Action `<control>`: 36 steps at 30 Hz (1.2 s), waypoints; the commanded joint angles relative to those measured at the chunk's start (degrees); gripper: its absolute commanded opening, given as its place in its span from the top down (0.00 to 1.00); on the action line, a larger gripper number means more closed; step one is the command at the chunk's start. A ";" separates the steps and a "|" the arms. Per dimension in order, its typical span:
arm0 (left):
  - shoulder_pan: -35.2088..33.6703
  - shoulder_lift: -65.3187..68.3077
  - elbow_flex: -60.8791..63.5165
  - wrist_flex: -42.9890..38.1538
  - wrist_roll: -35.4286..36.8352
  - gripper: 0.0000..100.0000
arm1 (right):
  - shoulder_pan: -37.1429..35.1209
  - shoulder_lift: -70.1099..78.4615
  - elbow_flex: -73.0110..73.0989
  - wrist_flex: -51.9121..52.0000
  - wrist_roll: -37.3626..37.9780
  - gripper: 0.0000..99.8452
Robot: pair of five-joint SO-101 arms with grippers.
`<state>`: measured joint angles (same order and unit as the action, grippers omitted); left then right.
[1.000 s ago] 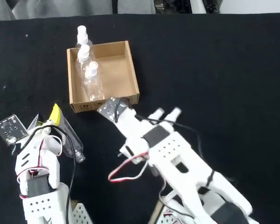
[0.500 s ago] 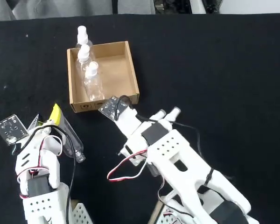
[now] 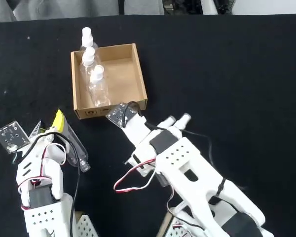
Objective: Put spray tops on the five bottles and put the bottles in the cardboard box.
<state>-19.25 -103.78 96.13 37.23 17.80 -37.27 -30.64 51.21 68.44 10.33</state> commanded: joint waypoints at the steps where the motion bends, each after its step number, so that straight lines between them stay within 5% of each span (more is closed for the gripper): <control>1: -0.57 -0.44 1.36 0.00 -0.44 0.79 | -0.79 -1.89 -0.31 -1.49 -0.44 0.67; 16: -0.57 -0.44 1.36 0.00 -0.44 0.79 | -0.70 15.08 -5.14 -4.84 -0.35 0.70; 21: -0.57 -0.44 1.36 0.00 -0.44 0.79 | -0.70 14.46 -5.14 -5.63 0.00 0.82; 36: -0.57 -0.44 1.36 0.00 -0.44 0.79 | 5.19 6.90 -4.70 -4.92 0.09 0.91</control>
<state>-19.25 -103.78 96.13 37.23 17.80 -33.76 -20.09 49.80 63.87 10.24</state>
